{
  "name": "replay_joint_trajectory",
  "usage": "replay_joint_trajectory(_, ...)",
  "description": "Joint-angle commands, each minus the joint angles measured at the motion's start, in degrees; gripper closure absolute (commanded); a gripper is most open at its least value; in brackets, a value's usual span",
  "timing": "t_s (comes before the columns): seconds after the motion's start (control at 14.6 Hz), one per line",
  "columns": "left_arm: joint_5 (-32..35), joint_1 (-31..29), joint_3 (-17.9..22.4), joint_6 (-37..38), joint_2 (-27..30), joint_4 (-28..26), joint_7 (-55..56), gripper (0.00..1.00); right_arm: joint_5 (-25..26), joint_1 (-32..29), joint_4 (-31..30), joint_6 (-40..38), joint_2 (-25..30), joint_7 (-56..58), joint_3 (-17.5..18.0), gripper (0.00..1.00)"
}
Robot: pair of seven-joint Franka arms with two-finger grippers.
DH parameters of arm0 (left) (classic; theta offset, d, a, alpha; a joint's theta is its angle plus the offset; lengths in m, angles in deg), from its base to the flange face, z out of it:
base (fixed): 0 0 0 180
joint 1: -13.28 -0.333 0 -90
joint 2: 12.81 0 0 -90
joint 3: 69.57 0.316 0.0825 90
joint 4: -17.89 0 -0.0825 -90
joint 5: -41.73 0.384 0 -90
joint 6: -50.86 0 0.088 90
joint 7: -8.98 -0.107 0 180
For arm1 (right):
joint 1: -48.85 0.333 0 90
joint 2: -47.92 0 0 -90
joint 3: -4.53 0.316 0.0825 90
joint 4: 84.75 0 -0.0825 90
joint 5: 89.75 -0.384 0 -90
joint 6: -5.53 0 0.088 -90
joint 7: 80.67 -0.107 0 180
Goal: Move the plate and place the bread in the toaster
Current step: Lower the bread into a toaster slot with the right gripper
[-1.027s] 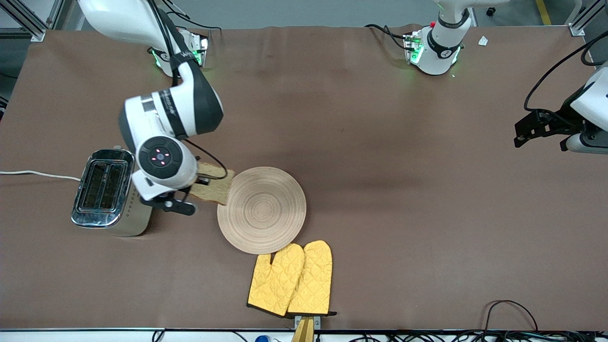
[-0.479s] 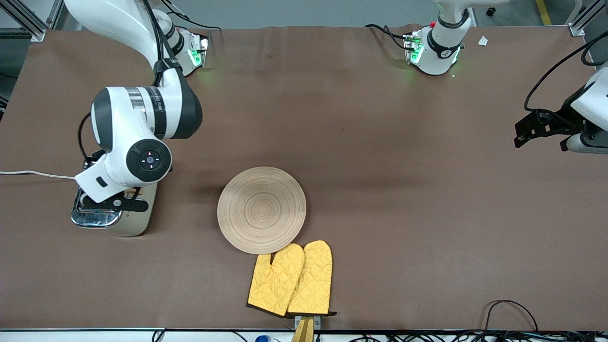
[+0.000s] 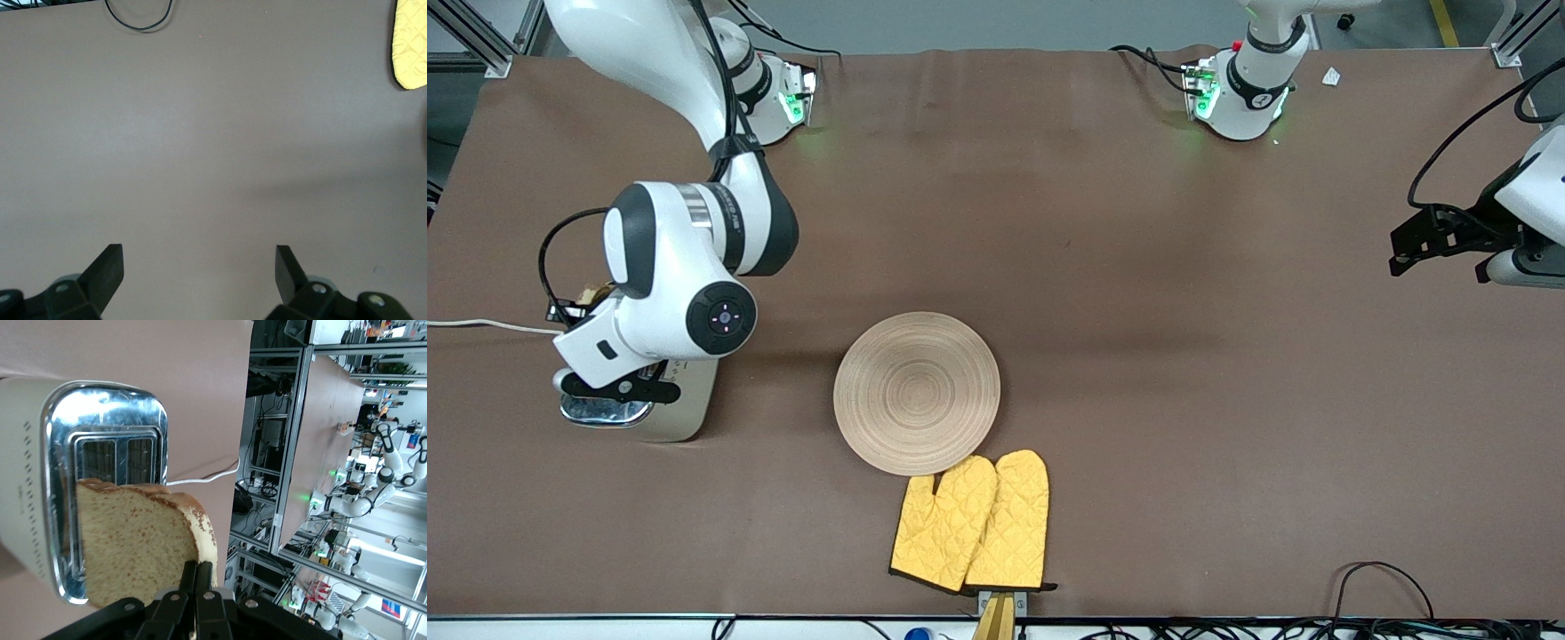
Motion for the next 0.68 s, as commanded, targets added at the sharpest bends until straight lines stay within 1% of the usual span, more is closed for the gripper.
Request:
replay_joint_trajectory(0.0, 0.99, 0.06, 0.07, -0.21, 0.58, -0.12, 0.48, 0.0, 2.66, -0.79, -3.09, 1.58, 1.12, -0.52, 0.53, 1.0)
replay_joint_trajectory(0.21, 0.99, 0.06, 0.07, -0.21, 0.67, -0.12, 0.56, 0.0, 4.15, -1.05, -4.4, 2.9, 1.21, -0.52, 0.53, 1.0)
replay_joint_trajectory(0.48, 0.99, 0.06, -0.02, -0.21, 0.58, -0.12, 0.56, 0.0, 4.77, -1.49, -5.02, 3.69, 1.21, -0.52, 0.53, 1.0)
replay_joint_trajectory(0.62, 0.99, 0.06, 0.07, -0.21, 0.67, -0.12, 0.56, 0.0, 4.77, -1.84, -6.51, 5.0, 1.55, -0.69, 0.53, 1.0)
